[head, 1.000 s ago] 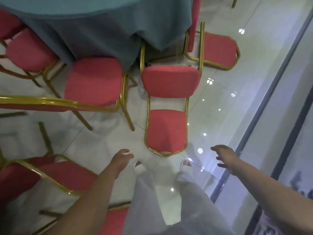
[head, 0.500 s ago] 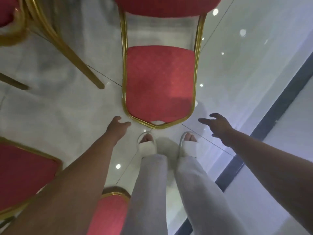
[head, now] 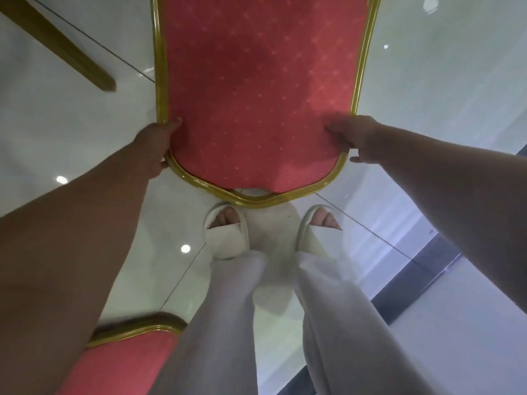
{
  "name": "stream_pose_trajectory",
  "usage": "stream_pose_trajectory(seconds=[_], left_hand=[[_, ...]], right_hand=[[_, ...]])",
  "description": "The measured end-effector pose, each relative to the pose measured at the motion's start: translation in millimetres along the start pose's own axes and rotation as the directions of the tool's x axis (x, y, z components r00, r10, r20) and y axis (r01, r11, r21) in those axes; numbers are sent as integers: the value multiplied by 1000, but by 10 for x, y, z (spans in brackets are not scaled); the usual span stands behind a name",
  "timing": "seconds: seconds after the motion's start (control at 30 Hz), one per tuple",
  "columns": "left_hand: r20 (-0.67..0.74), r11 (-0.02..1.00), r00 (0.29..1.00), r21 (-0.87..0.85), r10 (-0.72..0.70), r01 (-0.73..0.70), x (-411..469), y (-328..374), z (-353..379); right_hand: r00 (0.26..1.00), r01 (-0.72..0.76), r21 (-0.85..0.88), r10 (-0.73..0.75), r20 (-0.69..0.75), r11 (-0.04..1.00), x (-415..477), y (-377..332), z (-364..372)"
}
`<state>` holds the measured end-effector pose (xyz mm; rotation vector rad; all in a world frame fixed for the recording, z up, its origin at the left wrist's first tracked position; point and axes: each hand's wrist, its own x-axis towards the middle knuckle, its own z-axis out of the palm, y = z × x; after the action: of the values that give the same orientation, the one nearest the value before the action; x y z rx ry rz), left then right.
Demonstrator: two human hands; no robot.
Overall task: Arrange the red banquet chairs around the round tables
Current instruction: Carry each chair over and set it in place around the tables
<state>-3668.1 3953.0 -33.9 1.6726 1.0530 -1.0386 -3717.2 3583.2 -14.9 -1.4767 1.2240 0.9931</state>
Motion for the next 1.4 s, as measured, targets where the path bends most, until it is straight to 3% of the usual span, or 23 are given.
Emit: stream_pose_trajectory(seconds=[0.27, 0.43, 0.53, 0.63, 0.83, 1.0, 1.23, 1.27, 1.33, 1.4], left_hand=[[6, 984, 995, 143, -104, 103, -2486, -91, -525], [148, 972, 969, 158, -197, 174, -4341, 16, -860], [224, 973, 950, 130, -215, 190, -5155, 217, -964], [247, 985, 955, 92, -163, 144, -5721, 490, -1011], [259, 976, 966, -212, -1, 58, -6487, 1217, -1028], [196, 926, 980, -376, 45, 32, -6785, 2000, -973], [287, 966, 957, -254, 36, 40, -6762, 2213, -1114], [312, 982, 950, -188, 36, 25, -6732, 2284, -1151], [305, 992, 952, 118, -2, -36, -6691, 2490, -1233], [203, 917, 978, 378, 49, -124, -6656, 2826, -1252]], right_hand=[[997, -73, -105, 71, -24, 992, -2188, 290, -646], [995, -96, -213, 99, 4, 972, -3902, 232, -1423], [995, -34, -322, 62, 78, 946, -4673, 22, -1925], [992, 55, -322, -16, 123, 945, -5282, -205, -2289], [964, 241, -165, -215, 158, 956, -6045, -908, -2892], [925, 366, 303, -380, -13, 880, -6497, -1618, -3054], [923, 356, 431, -383, -26, 829, -6572, -2132, -2813], [922, 356, 448, -387, -25, 820, -6555, -2201, -2828], [922, 346, 470, -387, -11, 812, -6512, -2368, -2895], [915, 359, 467, -404, -4, 808, -6468, -2512, -3006]])
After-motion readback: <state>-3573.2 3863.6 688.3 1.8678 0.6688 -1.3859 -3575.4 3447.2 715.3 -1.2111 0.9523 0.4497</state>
